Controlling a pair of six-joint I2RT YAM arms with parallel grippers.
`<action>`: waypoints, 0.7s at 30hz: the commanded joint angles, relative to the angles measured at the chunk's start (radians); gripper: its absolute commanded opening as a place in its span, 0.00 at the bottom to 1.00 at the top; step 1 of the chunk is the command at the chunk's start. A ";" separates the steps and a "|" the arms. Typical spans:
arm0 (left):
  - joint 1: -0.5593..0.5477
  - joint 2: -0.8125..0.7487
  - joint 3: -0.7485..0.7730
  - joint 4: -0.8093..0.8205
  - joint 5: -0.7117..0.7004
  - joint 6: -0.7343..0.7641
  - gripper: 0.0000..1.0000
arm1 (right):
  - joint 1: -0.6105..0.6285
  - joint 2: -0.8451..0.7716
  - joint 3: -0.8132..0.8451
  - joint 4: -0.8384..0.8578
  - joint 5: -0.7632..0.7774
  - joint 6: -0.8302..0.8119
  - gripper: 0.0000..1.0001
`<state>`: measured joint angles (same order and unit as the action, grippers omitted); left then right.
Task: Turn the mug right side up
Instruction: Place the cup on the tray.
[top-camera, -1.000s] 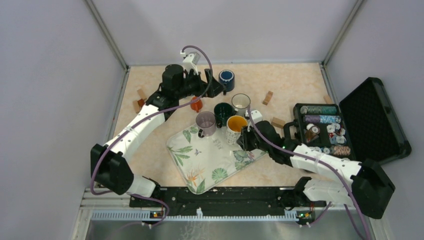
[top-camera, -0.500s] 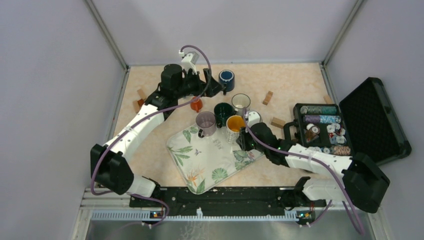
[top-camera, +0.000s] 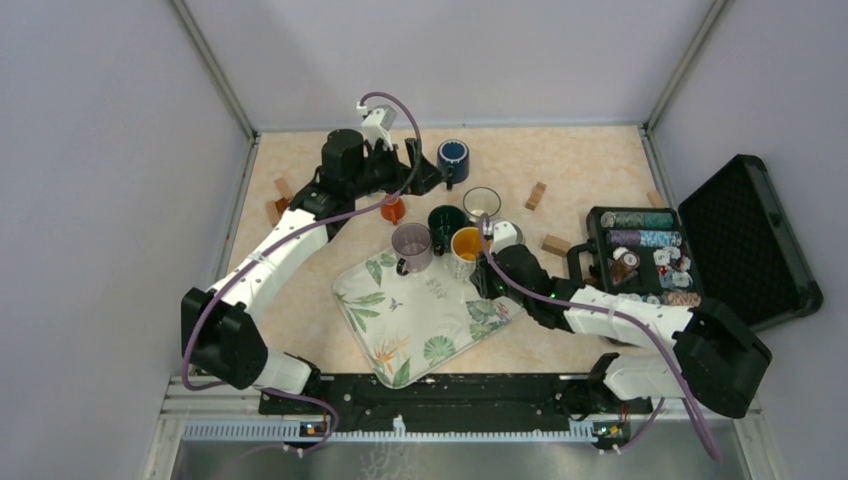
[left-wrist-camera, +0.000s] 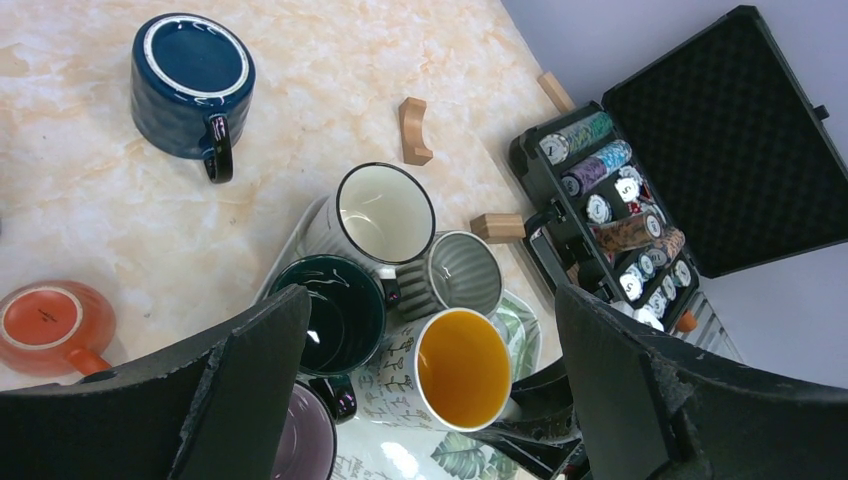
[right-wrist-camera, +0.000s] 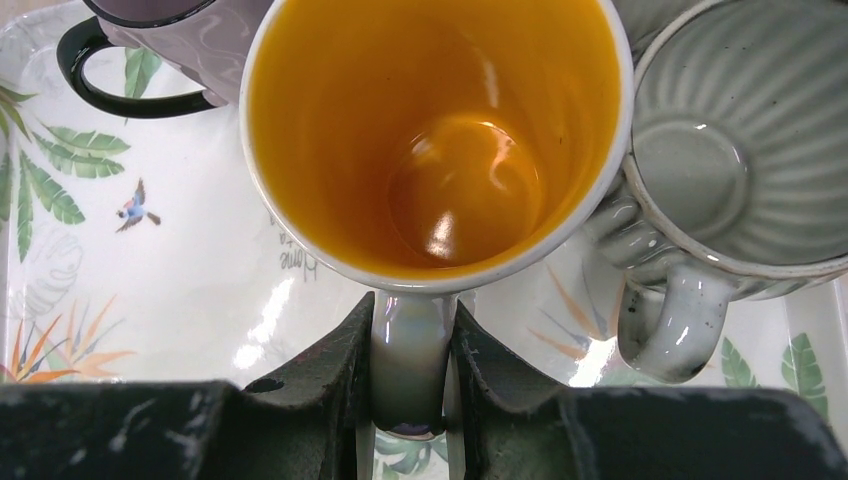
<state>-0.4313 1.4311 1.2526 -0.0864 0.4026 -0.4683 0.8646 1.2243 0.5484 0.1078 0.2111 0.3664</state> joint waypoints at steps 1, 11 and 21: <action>0.008 -0.023 -0.001 0.021 0.007 0.017 0.98 | 0.009 0.013 0.050 0.089 0.045 -0.011 0.23; 0.011 -0.030 -0.011 0.016 0.010 0.019 0.98 | 0.010 0.009 0.066 0.067 0.051 -0.012 0.39; 0.013 -0.045 -0.017 0.000 0.002 0.026 0.98 | 0.010 -0.035 0.070 0.024 0.057 -0.006 0.61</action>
<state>-0.4240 1.4311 1.2407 -0.0914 0.4026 -0.4656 0.8684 1.2350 0.5713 0.1192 0.2405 0.3668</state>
